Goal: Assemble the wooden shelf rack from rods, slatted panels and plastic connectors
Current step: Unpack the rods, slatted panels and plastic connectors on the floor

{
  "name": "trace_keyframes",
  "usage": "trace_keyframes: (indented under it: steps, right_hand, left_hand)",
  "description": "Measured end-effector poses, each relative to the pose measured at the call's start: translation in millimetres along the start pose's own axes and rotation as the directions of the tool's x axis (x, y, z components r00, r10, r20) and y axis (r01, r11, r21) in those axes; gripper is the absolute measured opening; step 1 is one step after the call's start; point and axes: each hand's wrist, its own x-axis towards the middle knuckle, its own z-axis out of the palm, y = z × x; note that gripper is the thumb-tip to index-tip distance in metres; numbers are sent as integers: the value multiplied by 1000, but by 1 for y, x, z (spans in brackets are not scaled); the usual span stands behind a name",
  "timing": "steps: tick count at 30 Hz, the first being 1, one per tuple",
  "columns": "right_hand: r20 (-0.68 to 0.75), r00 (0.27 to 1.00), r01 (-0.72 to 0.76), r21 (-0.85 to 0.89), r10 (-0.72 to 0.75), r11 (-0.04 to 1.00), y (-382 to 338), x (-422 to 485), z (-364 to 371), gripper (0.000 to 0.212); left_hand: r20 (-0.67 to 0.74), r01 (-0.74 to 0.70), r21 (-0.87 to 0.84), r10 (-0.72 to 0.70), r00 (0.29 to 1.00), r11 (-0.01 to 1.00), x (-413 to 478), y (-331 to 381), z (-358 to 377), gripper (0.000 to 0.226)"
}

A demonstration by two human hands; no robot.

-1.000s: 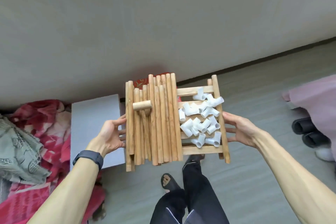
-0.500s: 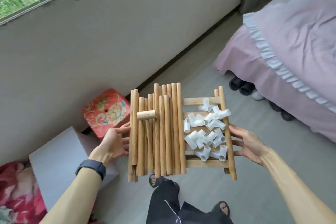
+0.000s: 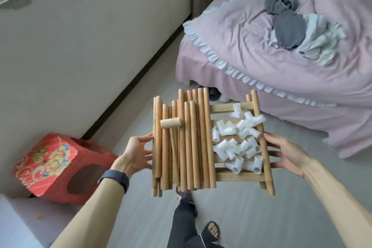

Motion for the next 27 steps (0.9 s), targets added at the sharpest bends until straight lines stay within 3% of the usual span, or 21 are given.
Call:
trace_keyframes:
  steps: [5, 10, 13, 18, 27]
  right_hand:
    - [-44, 999, -2, 65, 5, 998, -12, 30, -61, 39]
    - [-83, 996, -24, 151, 37, 988, -5, 83, -117, 53]
    - [-104, 992, -50, 185, 70, 981, 8, 130, -152, 48]
    - [-122, 981, -119, 229, 150, 966, 50, 221, -201, 43]
    - [-28, 964, -255, 187, 265, 949, 183, 385, -274, 36]
  left_hand:
    - [7, 15, 57, -15, 1000, 998, 46, 30, 76, 31]
    - [3, 45, 108, -46, 999, 993, 123, 54, 148, 32]
    - [-43, 86, 123, -82, 996, 989, 182, 49, 191, 33]
    - [-127, 150, 134, -133, 983, 979, 286, 14, 240, 34]
    - [-307, 243, 42, -219, 926, 969, 438, -122, 269, 45]
